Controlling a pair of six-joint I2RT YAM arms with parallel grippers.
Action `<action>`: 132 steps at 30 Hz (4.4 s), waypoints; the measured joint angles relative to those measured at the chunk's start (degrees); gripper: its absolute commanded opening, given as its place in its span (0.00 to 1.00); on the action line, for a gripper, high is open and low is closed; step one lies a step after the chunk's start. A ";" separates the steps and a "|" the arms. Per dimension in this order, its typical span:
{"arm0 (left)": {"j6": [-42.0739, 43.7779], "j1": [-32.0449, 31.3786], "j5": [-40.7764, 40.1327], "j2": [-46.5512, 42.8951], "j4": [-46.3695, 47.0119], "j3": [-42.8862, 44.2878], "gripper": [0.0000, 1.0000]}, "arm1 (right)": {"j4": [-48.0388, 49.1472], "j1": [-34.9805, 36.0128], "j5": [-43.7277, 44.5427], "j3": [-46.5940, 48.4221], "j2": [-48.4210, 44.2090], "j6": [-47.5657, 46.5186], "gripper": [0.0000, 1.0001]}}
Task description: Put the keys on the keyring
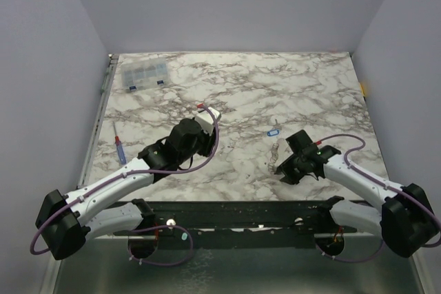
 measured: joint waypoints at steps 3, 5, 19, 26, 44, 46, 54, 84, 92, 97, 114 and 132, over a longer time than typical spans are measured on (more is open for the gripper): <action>0.00 -0.02 0.00 0.00 -0.13 -0.13 0.45 | -0.55 -0.02 1.16 -0.33 0.42 3.41 0.38; 0.00 0.00 0.00 -0.07 -0.31 -0.20 0.45 | -0.48 -0.02 1.77 -0.17 1.60 4.72 0.37; 0.02 -0.02 -0.15 -0.52 -0.48 -0.42 0.45 | 2.71 -0.02 3.67 1.73 7.10 7.04 0.33; 0.07 0.00 -0.17 -0.52 -0.57 -0.46 0.45 | 4.44 0.96 3.02 1.22 7.30 9.53 0.33; 0.09 0.00 -0.17 -0.85 -0.68 -0.50 0.45 | 3.85 2.89 3.72 0.46 6.71 14.34 0.18; 0.07 0.00 -0.17 -0.85 -0.68 -0.55 0.45 | 4.46 2.95 3.74 0.31 6.71 14.53 0.15; 0.07 0.00 -0.20 -0.85 -0.79 -0.59 0.45 | 6.47 3.32 4.09 -0.31 6.32 14.56 0.01; 1.42 -0.02 17.81 -11.32 10.93 -6.82 0.46 | 3.48 3.37 6.45 13.99 -5.88 -4.33 0.01; 5.27 -0.02 25.05 -12.28 22.99 -11.04 0.48 | 3.91 3.37 3.61 20.09 -5.62 -11.06 0.01; 11.74 -0.02 29.33 -12.15 27.67 -12.76 0.51 | 4.96 3.37 0.31 22.27 -4.46 -15.10 0.01; 16.39 -1.01 33.11 10.05 39.91 -3.37 0.54 | 4.59 3.37 -9.57 29.77 -0.59 -29.94 0.01; 13.77 -2.05 32.96 17.03 48.72 -3.02 0.31 | 0.98 3.37 -15.93 33.11 0.37 -37.90 0.01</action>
